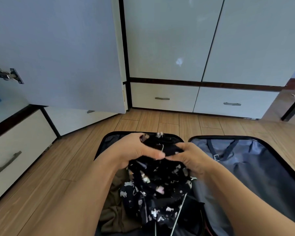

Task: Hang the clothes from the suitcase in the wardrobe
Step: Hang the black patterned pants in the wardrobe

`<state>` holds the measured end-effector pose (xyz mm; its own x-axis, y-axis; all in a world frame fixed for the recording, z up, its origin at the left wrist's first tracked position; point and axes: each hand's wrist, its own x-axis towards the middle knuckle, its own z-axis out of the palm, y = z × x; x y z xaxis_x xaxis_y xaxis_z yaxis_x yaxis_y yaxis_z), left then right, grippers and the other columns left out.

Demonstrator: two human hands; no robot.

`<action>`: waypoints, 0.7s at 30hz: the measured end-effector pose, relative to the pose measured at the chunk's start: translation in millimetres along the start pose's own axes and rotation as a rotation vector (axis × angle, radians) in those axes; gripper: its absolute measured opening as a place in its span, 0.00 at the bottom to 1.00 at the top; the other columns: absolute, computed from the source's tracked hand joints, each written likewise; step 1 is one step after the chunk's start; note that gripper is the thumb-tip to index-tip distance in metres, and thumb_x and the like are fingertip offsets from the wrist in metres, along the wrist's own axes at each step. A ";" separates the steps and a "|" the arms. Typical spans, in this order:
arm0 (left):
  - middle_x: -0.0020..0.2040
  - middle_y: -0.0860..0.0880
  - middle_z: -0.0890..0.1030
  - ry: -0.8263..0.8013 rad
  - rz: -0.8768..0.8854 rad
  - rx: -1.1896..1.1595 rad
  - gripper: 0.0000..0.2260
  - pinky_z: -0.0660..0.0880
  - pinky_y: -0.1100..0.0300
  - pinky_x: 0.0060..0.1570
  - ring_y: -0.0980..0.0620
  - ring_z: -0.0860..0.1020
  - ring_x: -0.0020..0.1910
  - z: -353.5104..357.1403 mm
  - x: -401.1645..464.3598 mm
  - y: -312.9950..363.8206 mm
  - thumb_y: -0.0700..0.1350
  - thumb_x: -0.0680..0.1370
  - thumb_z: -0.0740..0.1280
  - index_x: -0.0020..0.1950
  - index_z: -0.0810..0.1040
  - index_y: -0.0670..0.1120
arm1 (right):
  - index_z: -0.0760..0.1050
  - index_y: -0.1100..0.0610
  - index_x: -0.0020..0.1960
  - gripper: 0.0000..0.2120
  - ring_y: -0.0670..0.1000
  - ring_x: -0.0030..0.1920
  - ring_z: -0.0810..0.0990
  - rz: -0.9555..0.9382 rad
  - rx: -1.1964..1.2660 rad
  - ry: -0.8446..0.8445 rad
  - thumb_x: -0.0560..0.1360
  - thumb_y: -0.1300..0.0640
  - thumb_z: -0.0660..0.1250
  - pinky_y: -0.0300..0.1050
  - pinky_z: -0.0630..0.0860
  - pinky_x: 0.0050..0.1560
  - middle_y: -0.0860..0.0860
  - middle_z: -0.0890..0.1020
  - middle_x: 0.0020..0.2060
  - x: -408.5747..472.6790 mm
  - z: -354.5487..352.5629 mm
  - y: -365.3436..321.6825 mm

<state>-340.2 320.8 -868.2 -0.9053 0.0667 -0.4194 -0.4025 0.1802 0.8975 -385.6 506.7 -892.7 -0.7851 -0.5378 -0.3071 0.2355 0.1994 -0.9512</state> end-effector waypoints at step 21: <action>0.45 0.41 0.83 0.018 -0.025 -0.812 0.11 0.78 0.50 0.49 0.43 0.82 0.41 -2.3 6.8 1.9 0.47 0.72 0.68 0.46 0.83 0.41 | 0.70 0.51 0.66 0.31 0.51 0.49 0.83 -0.087 0.219 0.188 0.66 0.50 0.77 0.47 0.80 0.45 0.50 0.80 0.56 6.6 -14.3 -15.5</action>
<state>-347.5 319.3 -869.0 -0.8942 0.0548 -0.4442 -0.3886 -0.5876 0.7097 -402.6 511.7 -879.6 -0.8955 -0.3795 -0.2326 0.2647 -0.0337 -0.9638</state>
